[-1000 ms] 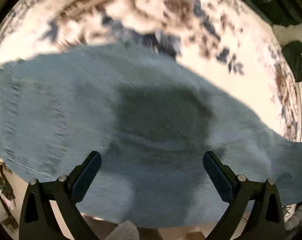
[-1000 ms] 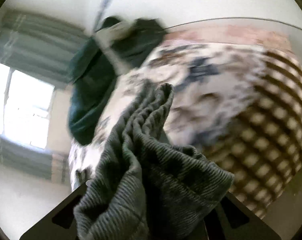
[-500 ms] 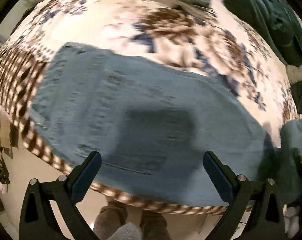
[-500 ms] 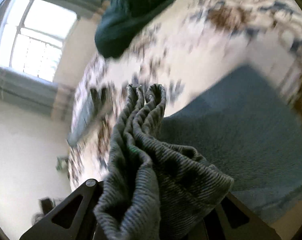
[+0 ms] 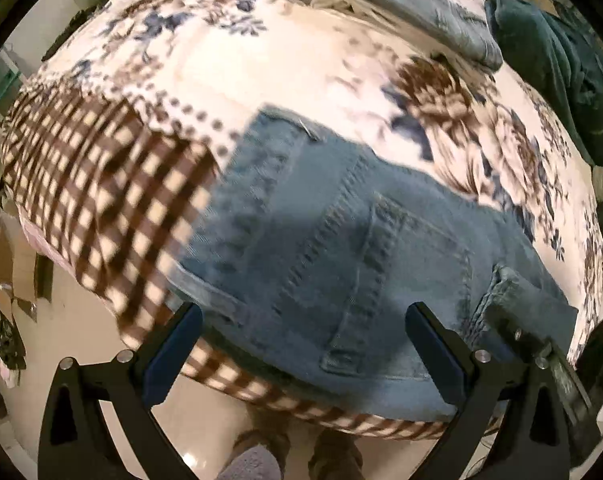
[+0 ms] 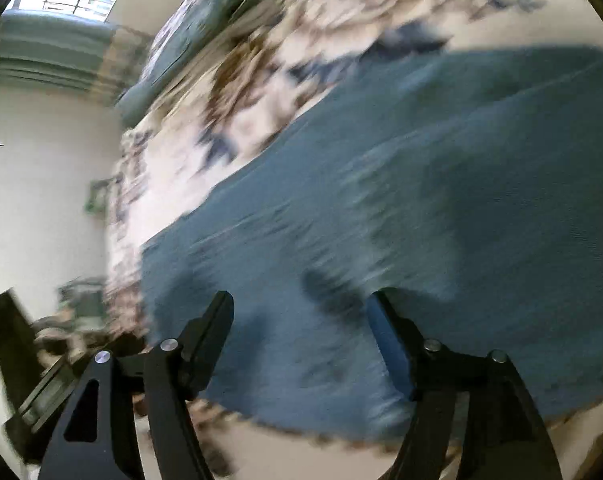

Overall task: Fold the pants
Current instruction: 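Fold the held leg end over toward the left tool and smooth it flat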

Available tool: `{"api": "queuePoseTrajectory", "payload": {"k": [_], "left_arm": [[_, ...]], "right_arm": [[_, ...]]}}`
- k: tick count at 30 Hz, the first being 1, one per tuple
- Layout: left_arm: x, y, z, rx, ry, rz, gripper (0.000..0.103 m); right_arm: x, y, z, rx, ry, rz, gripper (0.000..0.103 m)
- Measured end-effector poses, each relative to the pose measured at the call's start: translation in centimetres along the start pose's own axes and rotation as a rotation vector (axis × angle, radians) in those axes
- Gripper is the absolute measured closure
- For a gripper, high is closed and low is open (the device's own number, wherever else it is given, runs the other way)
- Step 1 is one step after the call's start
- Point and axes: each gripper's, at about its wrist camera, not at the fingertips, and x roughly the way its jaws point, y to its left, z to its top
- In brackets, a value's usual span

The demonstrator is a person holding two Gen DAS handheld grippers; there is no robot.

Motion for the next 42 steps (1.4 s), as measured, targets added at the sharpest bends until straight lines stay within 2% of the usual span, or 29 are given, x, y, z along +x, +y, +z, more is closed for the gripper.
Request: {"api": "queuePoseTrajectory", "payload": {"k": [3, 5, 6, 8, 10, 15, 17, 18, 19, 20, 21, 23, 30, 31, 35, 40, 42], "left_arm": [[-0.3, -0.5, 0.8, 0.017, -0.009, -0.023, 0.000], [0.0, -1.8, 0.9, 0.030, 0.010, -0.059, 0.000], [0.4, -2.9, 0.8, 0.035, 0.027, -0.083, 0.000], [1.7, -5.7, 0.2, 0.045, 0.083, -0.149, 0.000], [2.9, -8.3, -0.7, 0.067, 0.124, -0.183, 0.000], [7.5, -16.4, -1.6, 0.206, 0.178, -0.182, 0.003], [8.6, -18.9, -1.7, 0.282, 0.158, -0.171, 0.007], [8.9, -20.1, -1.9, 0.334, 0.133, -0.139, 0.007], [8.9, -20.5, -2.1, 0.361, 0.111, -0.129, 0.017], [8.6, -21.2, -2.3, 0.398, 0.069, -0.127, 0.047], [8.1, -21.8, -2.8, 0.445, 0.019, -0.112, 0.067], [7.6, -22.5, -3.3, 0.493, -0.019, -0.108, 0.082], [6.5, -21.8, -2.4, 0.496, -0.084, -0.148, 0.083], [6.5, -21.8, -1.9, 0.486, -0.088, -0.146, 0.083], [7.5, -22.4, -1.4, 0.459, -0.060, -0.156, 0.082], [5.7, -21.1, -1.4, 0.382, -0.042, -0.206, 0.074], [4.4, -19.7, -1.7, 0.340, -0.054, -0.201, 0.055]], "right_arm": [[-2.7, -0.3, -0.6, 0.044, -0.049, -0.011, 0.029], [-6.1, -2.3, -0.2, 0.082, -0.122, -0.081, 0.012], [-7.4, -3.2, -0.1, 0.093, -0.150, -0.131, 0.009], [-10.1, -5.9, 0.0, 0.112, -0.190, -0.270, 0.008], [-11.6, -8.2, -0.1, 0.138, -0.194, -0.353, 0.008], [-14.6, -13.7, 0.7, 0.202, -0.201, -0.423, 0.007], [-15.3, -14.7, 0.8, 0.200, -0.209, -0.441, 0.007], [-15.4, -14.9, 0.9, 0.200, -0.207, -0.448, 0.007], [-15.8, -15.3, 1.0, 0.202, -0.204, -0.447, 0.007], [-15.9, -16.0, 1.2, 0.206, -0.203, -0.445, 0.007], [-15.7, -16.3, 1.2, 0.212, -0.200, -0.447, 0.007], [-15.8, -16.5, 1.1, 0.213, -0.192, -0.454, 0.007], [-13.8, -15.5, 1.7, 0.125, -0.139, -0.535, 0.007], [-13.5, -15.2, 1.9, 0.104, -0.125, -0.558, 0.002], [-12.3, -14.1, 2.7, 0.029, -0.091, -0.617, 0.000], [-11.8, -12.5, 3.3, -0.026, -0.089, -0.623, 0.000], [-11.5, -11.4, 3.4, -0.052, -0.083, -0.630, 0.000]]}}
